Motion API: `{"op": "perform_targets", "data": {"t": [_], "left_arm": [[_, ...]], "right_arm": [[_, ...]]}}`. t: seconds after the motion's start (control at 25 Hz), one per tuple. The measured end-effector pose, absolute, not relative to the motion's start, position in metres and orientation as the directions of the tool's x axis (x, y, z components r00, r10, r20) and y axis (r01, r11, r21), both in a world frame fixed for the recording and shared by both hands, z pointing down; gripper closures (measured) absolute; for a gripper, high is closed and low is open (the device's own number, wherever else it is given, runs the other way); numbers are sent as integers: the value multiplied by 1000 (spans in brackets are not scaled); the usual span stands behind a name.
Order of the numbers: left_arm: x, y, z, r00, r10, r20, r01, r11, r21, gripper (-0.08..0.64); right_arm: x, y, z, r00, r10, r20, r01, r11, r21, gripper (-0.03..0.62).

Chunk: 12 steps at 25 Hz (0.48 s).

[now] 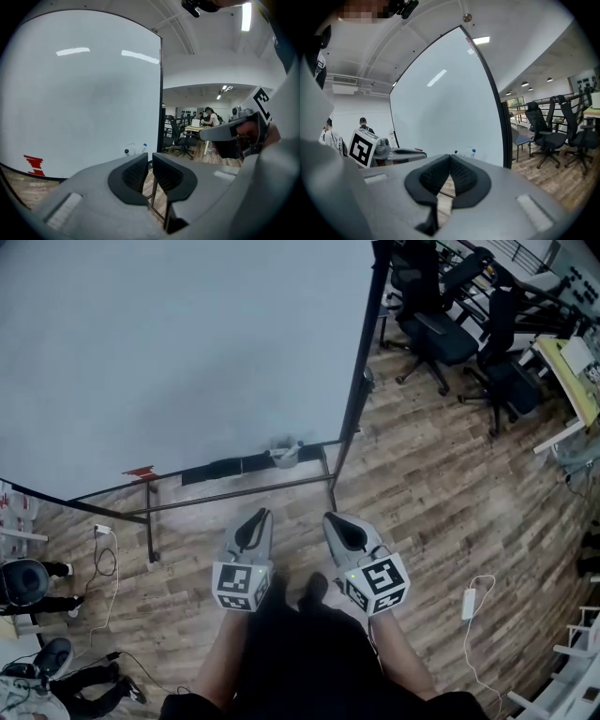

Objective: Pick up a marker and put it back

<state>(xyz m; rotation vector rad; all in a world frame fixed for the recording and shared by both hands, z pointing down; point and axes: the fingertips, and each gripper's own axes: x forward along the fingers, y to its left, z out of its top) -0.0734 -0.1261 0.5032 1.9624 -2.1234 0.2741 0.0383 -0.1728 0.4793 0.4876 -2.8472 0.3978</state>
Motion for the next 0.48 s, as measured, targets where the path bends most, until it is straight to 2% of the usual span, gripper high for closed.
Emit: {"op": "perform_targets", "data": {"t": [0.16,0.48], "left_arm": [[-70,-119,497,-77,-951,300,-996,87,21,528],[-78,-104,488,-37,-958,285,-999,46,25,528]], "right_arm": [[41,-170,479,-920,-294,257,-355,906,-232,591],[23,-149,459,-956,-258,138,-289,909,-301,591]]}}
